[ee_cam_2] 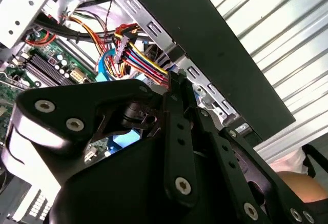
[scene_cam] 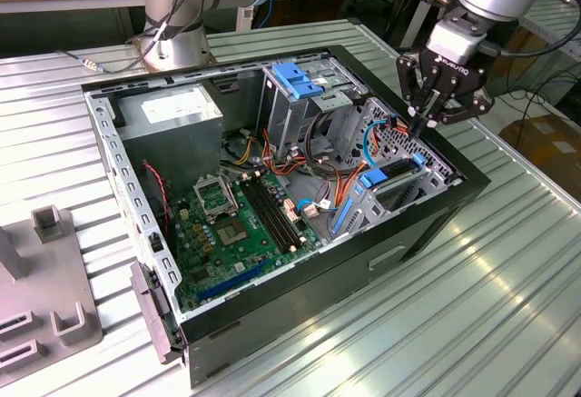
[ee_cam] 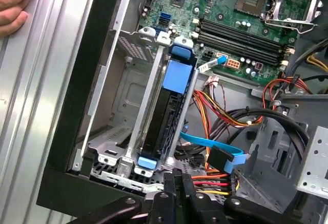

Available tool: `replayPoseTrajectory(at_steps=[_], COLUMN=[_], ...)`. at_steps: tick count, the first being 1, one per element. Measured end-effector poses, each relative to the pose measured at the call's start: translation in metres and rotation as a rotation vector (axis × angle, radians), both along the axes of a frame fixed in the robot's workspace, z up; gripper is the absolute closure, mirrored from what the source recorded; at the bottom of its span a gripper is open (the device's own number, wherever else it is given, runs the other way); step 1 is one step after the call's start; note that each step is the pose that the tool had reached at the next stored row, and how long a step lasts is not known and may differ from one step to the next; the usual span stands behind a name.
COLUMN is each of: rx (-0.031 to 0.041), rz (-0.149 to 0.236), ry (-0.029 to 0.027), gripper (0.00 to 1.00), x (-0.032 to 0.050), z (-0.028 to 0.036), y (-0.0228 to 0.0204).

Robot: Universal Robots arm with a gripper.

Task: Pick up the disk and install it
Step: 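Insert the first disk wire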

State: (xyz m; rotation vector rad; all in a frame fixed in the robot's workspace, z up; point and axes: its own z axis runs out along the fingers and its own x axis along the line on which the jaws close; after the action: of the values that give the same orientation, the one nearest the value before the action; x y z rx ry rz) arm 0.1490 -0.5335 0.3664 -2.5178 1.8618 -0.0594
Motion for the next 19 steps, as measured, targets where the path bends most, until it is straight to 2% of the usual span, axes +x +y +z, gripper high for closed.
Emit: replayPoseTrajectory(at_steps=[2, 7, 17, 19], rx=[0.0000, -0.0001, -0.0001, -0.0001], rz=[-0.003, -0.068, -0.093, -0.116], ry=[-0.0001, 0.0000, 0.0000, 0.0000], gripper=[0.83, 0.83, 0.83, 0.83], x=[-0.0001, -0.0001, -0.0085, -0.0095], z=[-0.0005, -0.0028, -0.0049, -0.0052], y=[-0.0044, -0.0046, -0.0049, -0.0049])
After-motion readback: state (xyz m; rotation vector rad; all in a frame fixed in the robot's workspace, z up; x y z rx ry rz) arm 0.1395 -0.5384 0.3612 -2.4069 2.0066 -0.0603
